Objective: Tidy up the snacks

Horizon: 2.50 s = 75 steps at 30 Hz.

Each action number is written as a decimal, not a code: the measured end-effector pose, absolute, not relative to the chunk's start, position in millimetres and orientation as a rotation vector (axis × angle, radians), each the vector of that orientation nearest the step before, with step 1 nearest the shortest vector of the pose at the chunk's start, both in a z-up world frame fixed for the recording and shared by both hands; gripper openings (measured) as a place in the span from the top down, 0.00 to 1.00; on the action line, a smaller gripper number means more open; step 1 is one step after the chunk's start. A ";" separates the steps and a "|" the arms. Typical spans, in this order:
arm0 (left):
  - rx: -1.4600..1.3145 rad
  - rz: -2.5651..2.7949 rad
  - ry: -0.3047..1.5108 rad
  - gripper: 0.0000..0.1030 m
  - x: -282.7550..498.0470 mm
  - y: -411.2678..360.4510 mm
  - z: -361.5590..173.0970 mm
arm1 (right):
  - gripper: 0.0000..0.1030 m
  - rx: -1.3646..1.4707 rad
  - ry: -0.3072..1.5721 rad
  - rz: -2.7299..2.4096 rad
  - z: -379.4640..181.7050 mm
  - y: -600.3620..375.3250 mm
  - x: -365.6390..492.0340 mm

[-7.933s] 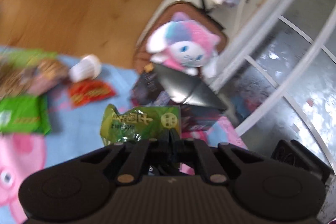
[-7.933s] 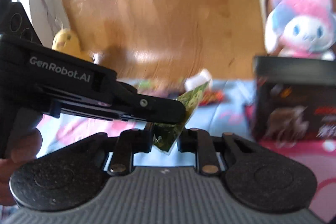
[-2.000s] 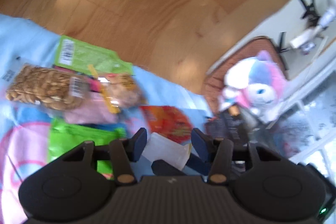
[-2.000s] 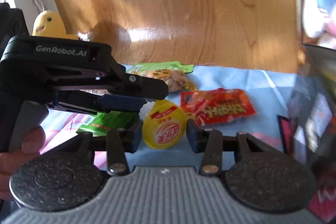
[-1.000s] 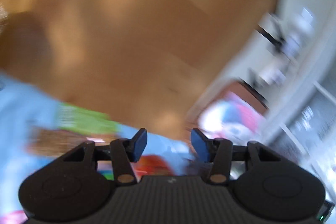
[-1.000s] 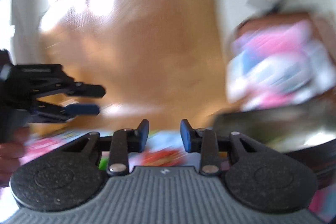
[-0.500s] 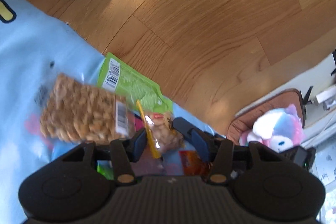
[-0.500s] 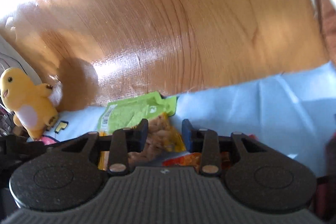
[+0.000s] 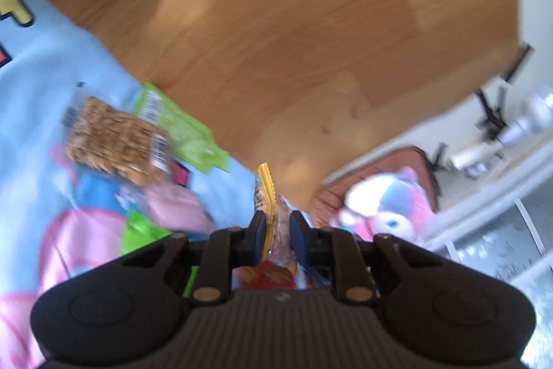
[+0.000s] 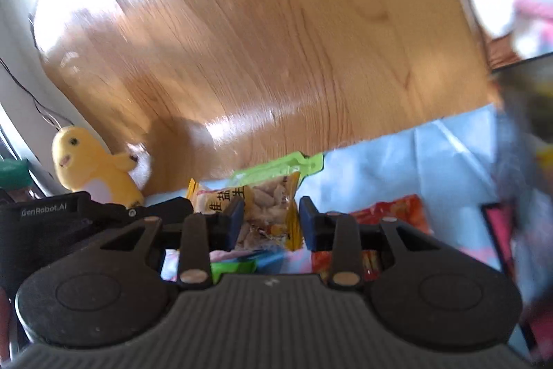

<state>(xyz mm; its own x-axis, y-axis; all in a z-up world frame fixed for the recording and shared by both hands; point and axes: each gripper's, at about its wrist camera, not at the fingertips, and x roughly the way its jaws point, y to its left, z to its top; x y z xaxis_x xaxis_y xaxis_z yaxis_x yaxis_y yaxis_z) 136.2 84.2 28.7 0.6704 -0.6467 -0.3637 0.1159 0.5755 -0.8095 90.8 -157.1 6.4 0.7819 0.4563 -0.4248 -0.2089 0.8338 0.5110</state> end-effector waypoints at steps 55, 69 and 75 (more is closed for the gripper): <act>-0.660 -0.500 0.684 0.83 74.4 81.7 -13.9 | 0.32 -0.068 0.770 0.304 -32.4 -137.6 133.9; -0.558 -0.682 0.801 0.73 30.5 40.1 -2.7 | 0.27 0.309 0.596 0.388 -22.3 -241.0 -56.6; -0.565 -0.674 0.873 0.75 8.1 26.6 -13.5 | 0.39 0.479 0.675 0.429 -34.3 -263.5 -42.4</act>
